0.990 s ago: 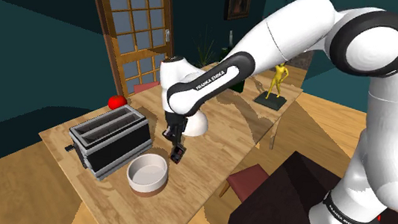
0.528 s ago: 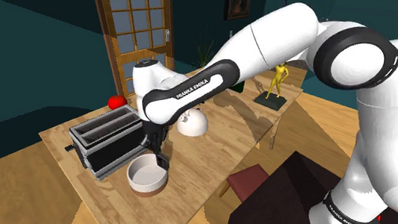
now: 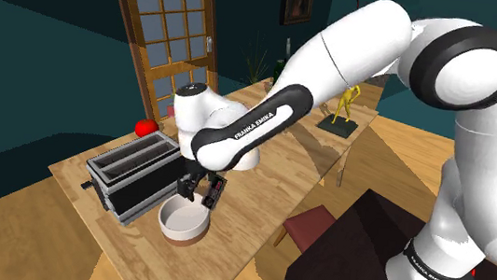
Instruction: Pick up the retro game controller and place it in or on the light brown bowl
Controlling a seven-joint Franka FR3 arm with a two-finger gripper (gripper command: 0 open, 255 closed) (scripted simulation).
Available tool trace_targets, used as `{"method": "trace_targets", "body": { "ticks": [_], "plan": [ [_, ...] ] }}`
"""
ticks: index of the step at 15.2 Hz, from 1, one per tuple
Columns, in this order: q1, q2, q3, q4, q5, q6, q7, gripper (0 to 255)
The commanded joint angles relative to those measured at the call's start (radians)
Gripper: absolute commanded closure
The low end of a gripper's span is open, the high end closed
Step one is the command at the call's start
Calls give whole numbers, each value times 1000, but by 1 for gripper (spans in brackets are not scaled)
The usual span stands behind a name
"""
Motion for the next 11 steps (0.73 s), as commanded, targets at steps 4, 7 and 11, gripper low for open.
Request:
{"method": "trace_targets", "body": {
  "ticks": [4, 7, 11],
  "plan": [
    [493, -62, -594, -408, -587, 787, 678, 0],
    [473, -11, -579, -381, -555, 813, 660, 0],
    [449, 32, -561, -354, -542, 831, 655, 0]
  ]
}}
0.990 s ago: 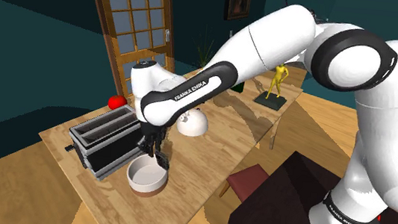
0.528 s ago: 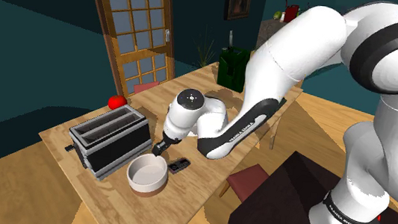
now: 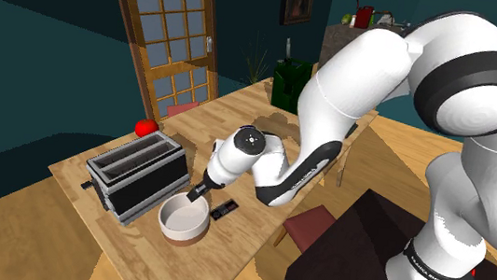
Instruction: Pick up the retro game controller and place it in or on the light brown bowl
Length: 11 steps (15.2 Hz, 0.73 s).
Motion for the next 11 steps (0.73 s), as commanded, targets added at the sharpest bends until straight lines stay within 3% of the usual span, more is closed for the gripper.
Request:
{"method": "trace_targets", "body": {
  "ticks": [1, 7, 8, 11],
  "plan": [
    [-4, 8, 3, 6, 2, 4, 0, 0],
    [-4, 8, 3, 5, 2, 4, 0, 0],
    [-4, 8, 3, 5, 2, 4, 0, 255],
    [-4, 8, 3, 5, 2, 4, 0, 255]
  ]
}}
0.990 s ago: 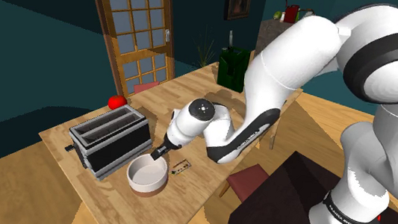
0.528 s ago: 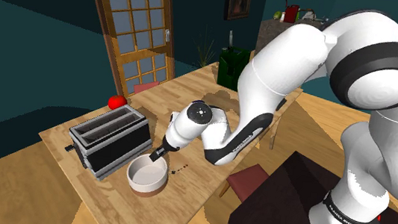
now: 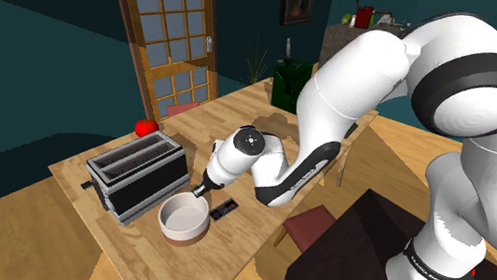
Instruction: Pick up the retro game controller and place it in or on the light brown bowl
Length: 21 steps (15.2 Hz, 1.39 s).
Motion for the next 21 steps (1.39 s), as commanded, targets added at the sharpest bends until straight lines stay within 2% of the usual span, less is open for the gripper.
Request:
{"method": "trace_targets", "body": {
  "ticks": [1, 6, 7, 9, 10, 11, 12, 13, 14, 15, 16, 18, 19, 21],
  "plan": [
    [0, 0, 0, 0, 0, 0, 0, 255],
    [0, 0, 0, 0, 0, 0, 0, 255],
    [0, 0, 0, 0, 0, 0, 0, 0],
    [-387, -3, 365, 24, 2, -46, -342, 0],
    [-563, 16, 532, 41, 16, -87, -521, 0],
    [-709, 44, 671, 62, 33, -138, -697, 0],
    [-822, 79, 777, 89, 53, -197, -868, 0],
    [-908, 117, 858, 121, 65, -263, -1026, 0],
    [-973, 158, 919, 160, 66, -334, -1171, 0],
    [-1018, 200, 962, 204, 65, -409, -1308, 0],
    [-1049, 242, 993, 252, 56, -487, -1436, 0],
    [-1075, 328, 1026, 362, 28, -645, -1673, 0],
    [-1074, 343, 1027, 383, 24, -671, -1713, 0],
    [-1064, 364, 1013, 392, 15, -657, -1708, 0]
  ]
}}
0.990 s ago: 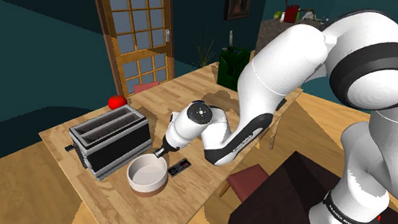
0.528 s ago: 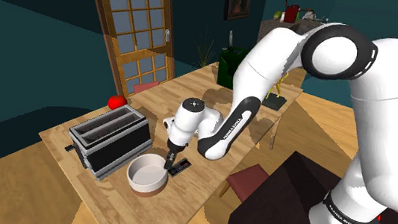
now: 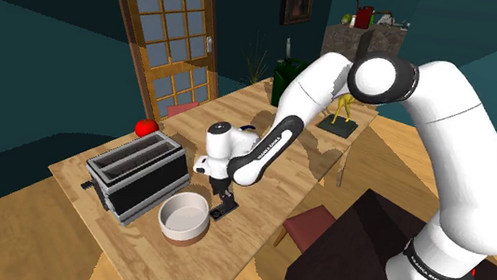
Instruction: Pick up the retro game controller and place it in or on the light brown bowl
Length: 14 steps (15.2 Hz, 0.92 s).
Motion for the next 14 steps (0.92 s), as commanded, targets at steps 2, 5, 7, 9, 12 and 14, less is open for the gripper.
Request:
{"method": "trace_targets", "body": {
  "ticks": [2, 5, 7, 9, 12, 14],
  "plan": [
    [11, 36, -14, 18, -18, 6, -15, 0],
    [27, 77, -35, 39, -35, 28, -5, 0],
    [27, 77, -35, 39, -35, 28, -5, 0],
    [27, 77, -35, 39, -35, 28, -5, 0],
    [27, 77, -35, 39, -35, 28, -5, 0],
    [27, 77, -35, 39, -35, 28, -5, 255]
  ]
}}
